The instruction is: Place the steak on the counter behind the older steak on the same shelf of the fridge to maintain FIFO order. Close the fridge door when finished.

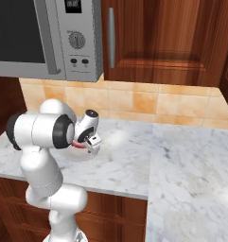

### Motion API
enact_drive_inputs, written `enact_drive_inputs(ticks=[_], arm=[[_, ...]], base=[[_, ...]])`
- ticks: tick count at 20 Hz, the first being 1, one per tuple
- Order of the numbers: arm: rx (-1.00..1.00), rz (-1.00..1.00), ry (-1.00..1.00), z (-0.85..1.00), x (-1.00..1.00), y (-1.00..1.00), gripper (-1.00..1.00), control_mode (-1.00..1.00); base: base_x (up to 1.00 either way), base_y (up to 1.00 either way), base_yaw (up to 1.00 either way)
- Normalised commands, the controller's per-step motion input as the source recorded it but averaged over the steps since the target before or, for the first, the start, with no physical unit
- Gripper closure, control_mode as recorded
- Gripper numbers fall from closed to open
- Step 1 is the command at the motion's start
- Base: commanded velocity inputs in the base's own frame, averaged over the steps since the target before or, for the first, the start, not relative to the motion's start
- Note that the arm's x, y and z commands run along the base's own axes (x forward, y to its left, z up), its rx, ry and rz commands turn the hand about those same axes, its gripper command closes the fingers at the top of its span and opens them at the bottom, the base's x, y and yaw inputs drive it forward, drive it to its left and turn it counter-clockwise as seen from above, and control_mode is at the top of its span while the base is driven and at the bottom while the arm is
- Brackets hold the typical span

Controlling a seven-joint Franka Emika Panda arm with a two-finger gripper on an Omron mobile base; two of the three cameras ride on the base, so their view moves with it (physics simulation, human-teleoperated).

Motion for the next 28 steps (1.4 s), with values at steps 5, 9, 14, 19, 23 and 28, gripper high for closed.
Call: enact_drive_inputs(ticks=[5, 9, 14, 19, 23, 28], arm=[[0.0, 0.0, -0.01, -0.15, -0.04, 0.25, 1.0, -1.0], [0.0, -0.01, -0.03, 0.33, -0.02, 0.13, 1.0, -1.0], [0.0, 0.0, -0.05, 0.95, -0.29, 0.01, 1.0, -1.0], [0.01, 0.0, -0.12, 0.91, -0.73, 0.0, 1.0, -1.0], [0.0, -0.02, -0.28, 0.15, -0.99, 0.13, 1.0, -1.0], [0.01, -0.01, -0.23, 0.48, -0.93, 0.02, 1.0, -1.0]], base=[[0.0, 0.0, 0.0], [0.0, 0.0, 0.0], [0.0, 0.0, 0.0], [0.0, 0.0, 0.0], [0.0, 0.0, 0.0], [0.0, 0.0, 0.0]])
